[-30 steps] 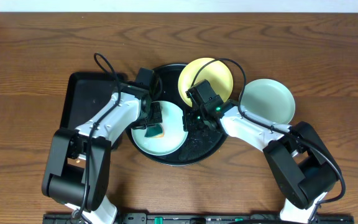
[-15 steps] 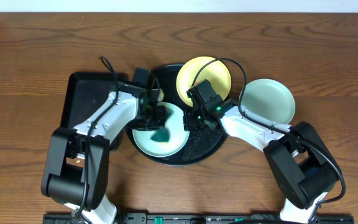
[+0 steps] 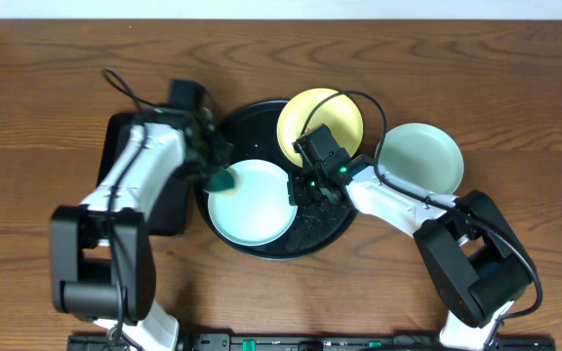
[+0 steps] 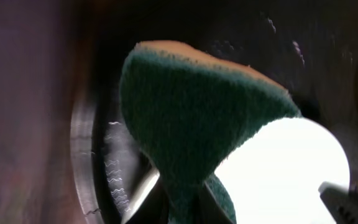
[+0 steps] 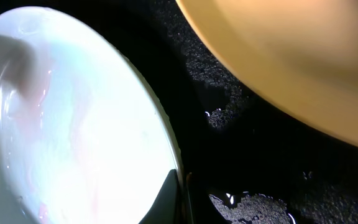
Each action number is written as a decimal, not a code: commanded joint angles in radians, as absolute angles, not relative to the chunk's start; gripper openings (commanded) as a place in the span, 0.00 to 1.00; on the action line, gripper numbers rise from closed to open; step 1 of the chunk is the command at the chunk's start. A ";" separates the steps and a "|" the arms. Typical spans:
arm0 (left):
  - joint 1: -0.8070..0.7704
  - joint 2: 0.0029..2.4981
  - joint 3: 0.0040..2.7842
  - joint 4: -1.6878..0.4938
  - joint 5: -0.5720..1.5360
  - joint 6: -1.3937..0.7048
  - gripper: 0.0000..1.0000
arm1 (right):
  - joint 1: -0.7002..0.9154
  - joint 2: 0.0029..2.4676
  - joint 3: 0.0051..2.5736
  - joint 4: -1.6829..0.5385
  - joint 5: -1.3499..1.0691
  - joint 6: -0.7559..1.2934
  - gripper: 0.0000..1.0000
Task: Clean dirty plates on tray and stack at the side
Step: 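Move the sponge back over the black sponge tray with left gripper, then lift the second green plate with right gripper toward the right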
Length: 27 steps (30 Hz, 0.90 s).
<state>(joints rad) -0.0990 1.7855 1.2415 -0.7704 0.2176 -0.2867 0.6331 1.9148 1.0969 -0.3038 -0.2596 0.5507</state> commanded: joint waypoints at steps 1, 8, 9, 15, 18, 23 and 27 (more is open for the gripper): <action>-0.014 1.708 1.348 -0.810 0.153 -0.292 0.07 | 0.632 1.930 1.097 -0.313 -0.243 0.530 0.01; 0.104 1.586 1.382 -0.838 0.152 -0.269 0.07 | 0.631 1.886 1.117 -0.333 -0.275 0.452 0.01; 0.119 1.574 1.382 -0.838 0.152 -0.263 0.08 | 0.631 1.872 1.117 -0.335 -0.262 0.446 0.01; 0.179 1.563 1.379 -0.838 0.152 -0.263 0.08 | 0.654 1.764 1.118 -0.368 -0.062 0.379 0.01; 0.184 1.565 1.378 -0.838 0.148 -0.263 0.08 | 0.679 1.698 1.118 -0.381 0.078 0.322 0.01; 0.184 1.565 1.378 -0.838 0.144 -0.263 0.08 | 0.735 1.607 1.118 -0.374 0.310 0.202 0.01; 0.184 1.565 1.378 -0.838 0.145 -0.263 0.08 | 0.777 1.563 1.118 -0.343 0.453 0.105 0.01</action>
